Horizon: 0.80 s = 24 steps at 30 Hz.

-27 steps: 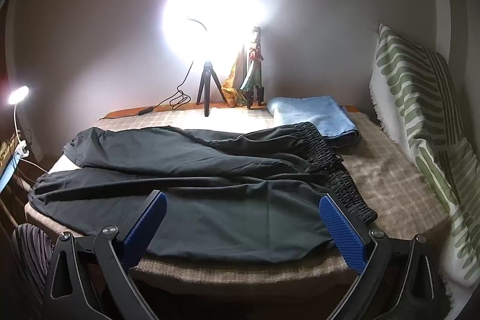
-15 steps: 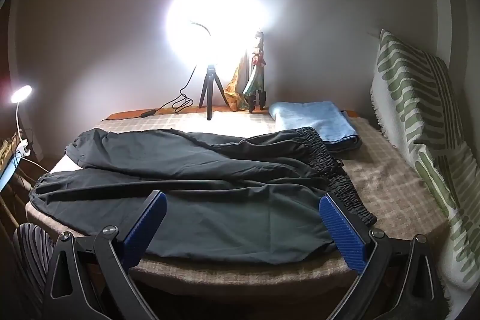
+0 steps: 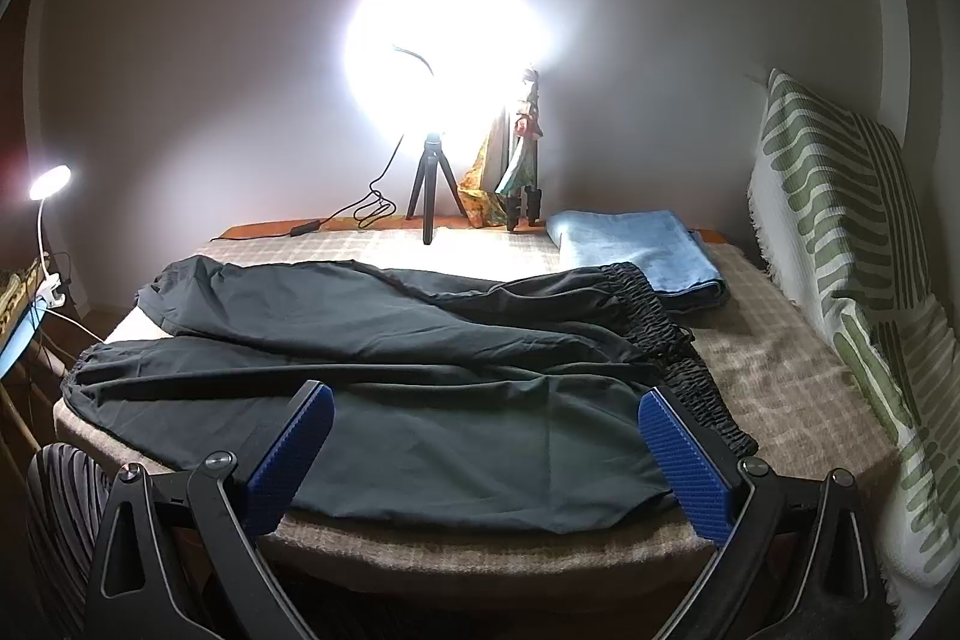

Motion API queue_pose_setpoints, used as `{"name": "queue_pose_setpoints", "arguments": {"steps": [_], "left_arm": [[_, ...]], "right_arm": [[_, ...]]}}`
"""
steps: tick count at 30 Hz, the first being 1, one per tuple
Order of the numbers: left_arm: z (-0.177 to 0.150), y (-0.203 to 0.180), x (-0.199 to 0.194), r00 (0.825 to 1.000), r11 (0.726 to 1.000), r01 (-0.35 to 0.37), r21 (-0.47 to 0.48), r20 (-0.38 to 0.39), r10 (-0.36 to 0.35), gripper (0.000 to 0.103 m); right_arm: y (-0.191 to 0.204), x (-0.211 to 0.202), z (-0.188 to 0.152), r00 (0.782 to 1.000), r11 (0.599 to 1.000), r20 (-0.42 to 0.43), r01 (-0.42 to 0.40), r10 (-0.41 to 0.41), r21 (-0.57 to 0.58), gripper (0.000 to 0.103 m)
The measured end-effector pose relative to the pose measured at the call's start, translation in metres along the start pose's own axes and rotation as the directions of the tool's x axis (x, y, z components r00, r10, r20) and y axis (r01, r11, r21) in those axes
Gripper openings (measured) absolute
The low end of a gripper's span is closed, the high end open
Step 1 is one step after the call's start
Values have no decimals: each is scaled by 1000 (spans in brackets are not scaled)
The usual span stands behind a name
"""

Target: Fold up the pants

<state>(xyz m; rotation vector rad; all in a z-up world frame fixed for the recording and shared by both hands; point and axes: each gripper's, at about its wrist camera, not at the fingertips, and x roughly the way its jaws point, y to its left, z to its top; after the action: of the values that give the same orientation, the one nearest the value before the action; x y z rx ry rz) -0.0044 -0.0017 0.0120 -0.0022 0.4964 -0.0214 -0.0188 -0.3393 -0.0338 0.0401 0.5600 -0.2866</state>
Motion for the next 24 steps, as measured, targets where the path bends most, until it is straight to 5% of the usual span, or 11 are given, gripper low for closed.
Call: {"name": "queue_pose_setpoints", "arguments": {"steps": [24], "left_arm": [[-2,1,-5,1000,1000,7,4,16,-7,102]], "right_arm": [[9,-3,0,1000,1000,8,-6,6,-18,103]]}}
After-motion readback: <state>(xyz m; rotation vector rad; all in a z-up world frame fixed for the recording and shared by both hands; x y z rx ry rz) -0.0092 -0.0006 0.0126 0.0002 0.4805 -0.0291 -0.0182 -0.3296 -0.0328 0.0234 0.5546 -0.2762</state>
